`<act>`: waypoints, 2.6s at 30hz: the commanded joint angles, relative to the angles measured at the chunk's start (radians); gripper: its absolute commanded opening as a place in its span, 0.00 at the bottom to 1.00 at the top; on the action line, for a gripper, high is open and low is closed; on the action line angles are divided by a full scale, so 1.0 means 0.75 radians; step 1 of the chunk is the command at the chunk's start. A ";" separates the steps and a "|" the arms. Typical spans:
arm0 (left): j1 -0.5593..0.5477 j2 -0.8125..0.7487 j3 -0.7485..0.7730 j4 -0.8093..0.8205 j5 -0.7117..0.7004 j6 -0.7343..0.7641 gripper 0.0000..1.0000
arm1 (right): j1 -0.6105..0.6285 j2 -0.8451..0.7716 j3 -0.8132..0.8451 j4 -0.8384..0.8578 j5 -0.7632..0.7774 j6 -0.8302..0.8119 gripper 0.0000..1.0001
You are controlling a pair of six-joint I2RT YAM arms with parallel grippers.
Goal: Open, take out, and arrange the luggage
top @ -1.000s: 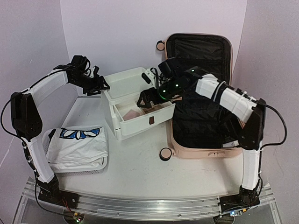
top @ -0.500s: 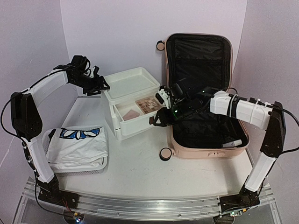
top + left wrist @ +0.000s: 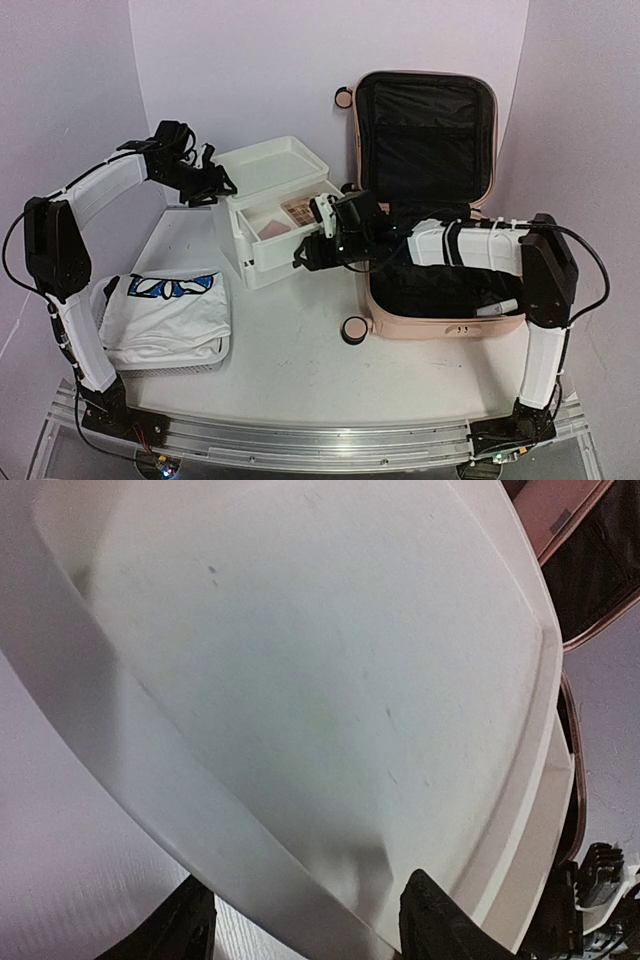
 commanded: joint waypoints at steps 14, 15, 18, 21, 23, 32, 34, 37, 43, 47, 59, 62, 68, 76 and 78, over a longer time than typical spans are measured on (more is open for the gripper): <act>-0.045 0.019 -0.018 -0.034 -0.084 0.031 0.54 | -0.013 0.069 0.167 0.299 0.119 -0.107 0.73; -0.046 0.018 -0.016 -0.035 -0.090 0.021 0.52 | -0.012 0.079 0.173 0.296 0.121 -0.124 0.73; -0.064 0.003 -0.015 -0.035 -0.133 0.011 0.50 | -0.012 0.130 0.204 0.298 0.120 -0.182 0.74; -0.086 0.004 -0.009 -0.035 -0.132 0.011 0.45 | -0.012 0.191 0.280 0.319 0.132 -0.229 0.74; -0.096 0.012 -0.002 -0.038 -0.116 0.003 0.43 | -0.013 0.254 0.355 0.340 0.161 -0.247 0.74; -0.103 0.026 0.010 -0.056 -0.096 0.028 0.37 | -0.012 0.527 0.720 0.390 0.268 -0.276 0.73; -0.103 0.032 0.007 -0.056 -0.060 0.030 0.36 | -0.013 0.573 0.785 0.390 0.285 -0.291 0.74; -0.105 0.020 -0.002 -0.057 -0.040 0.039 0.36 | -0.012 0.644 0.889 0.371 0.296 -0.306 0.75; -0.105 0.016 -0.011 -0.058 -0.017 0.047 0.36 | -0.013 0.718 1.014 0.282 0.324 -0.352 0.82; -0.105 0.004 -0.018 -0.057 -0.044 0.060 0.36 | -0.012 0.625 0.964 0.125 0.312 -0.323 0.86; -0.106 -0.009 0.001 -0.060 -0.069 0.067 0.37 | -0.045 0.254 0.546 -0.273 0.301 -0.206 0.98; -0.105 -0.016 0.002 -0.076 -0.052 0.051 0.37 | -0.129 0.285 0.540 -0.205 0.128 -0.056 0.97; -0.105 -0.024 -0.043 -0.080 -0.040 0.073 0.37 | -0.162 0.405 0.593 0.008 -0.035 -0.128 0.89; -0.107 -0.018 -0.074 -0.079 0.001 0.095 0.37 | -0.160 0.560 0.593 0.384 -0.027 -0.111 0.81; -0.107 -0.017 -0.083 -0.078 0.022 0.099 0.37 | -0.155 0.602 0.615 0.442 -0.028 -0.106 0.81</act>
